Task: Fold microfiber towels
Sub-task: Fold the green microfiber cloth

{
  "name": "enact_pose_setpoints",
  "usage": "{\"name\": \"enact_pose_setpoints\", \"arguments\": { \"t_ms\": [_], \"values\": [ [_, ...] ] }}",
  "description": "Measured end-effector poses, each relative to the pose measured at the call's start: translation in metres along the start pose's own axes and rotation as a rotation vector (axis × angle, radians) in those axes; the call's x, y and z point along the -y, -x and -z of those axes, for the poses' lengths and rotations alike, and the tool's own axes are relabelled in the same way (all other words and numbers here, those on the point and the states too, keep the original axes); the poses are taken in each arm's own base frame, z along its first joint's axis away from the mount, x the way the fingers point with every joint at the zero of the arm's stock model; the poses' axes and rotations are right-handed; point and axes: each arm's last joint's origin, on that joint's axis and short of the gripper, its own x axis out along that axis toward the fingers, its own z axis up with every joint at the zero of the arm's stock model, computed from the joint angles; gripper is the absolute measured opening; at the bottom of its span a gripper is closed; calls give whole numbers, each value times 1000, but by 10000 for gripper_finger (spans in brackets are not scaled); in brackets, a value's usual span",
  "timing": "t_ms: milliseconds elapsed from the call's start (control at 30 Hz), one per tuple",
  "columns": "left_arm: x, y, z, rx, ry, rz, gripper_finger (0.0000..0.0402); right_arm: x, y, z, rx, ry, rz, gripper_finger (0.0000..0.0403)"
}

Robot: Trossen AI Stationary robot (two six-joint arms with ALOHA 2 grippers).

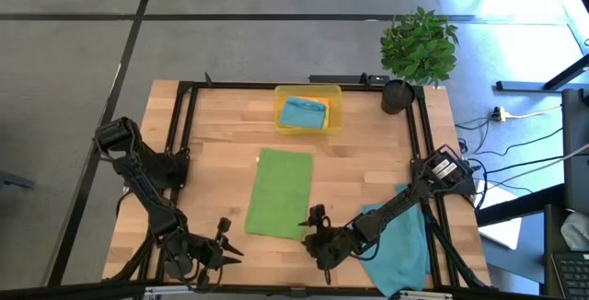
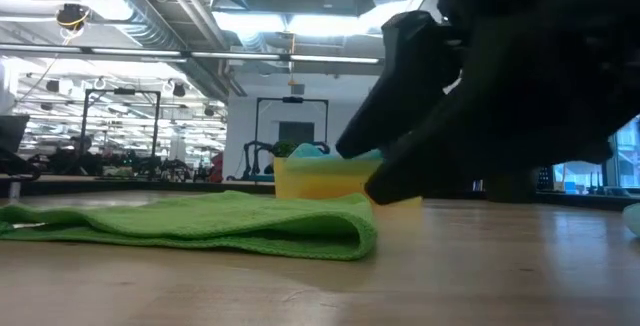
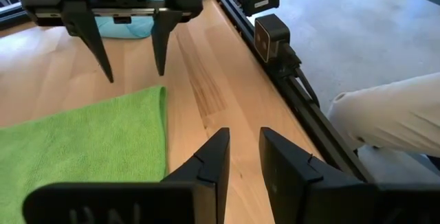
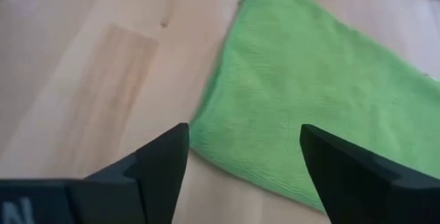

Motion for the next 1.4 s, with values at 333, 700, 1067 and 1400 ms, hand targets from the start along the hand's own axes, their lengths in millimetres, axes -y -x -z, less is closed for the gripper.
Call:
{"name": "enact_pose_setpoints", "arguments": {
  "t_ms": [333, 700, 1067, 1400],
  "values": [
    [-1, -1, 0, -1, 3, -6, 72, -9, -15, 10, -28, -35, -117, 253],
    [-2, -2, 0, -3, 3, -9, 72, -5, -26, 10, -36, -27, -45, 253],
    [-2, -2, 0, -3, 4, -9, 72, -1, -31, 11, -42, 13, -34, 190],
    [-2, -2, 0, -3, 4, -9, 72, -2, -32, 11, -33, 6, -69, 65]
  ]
}}
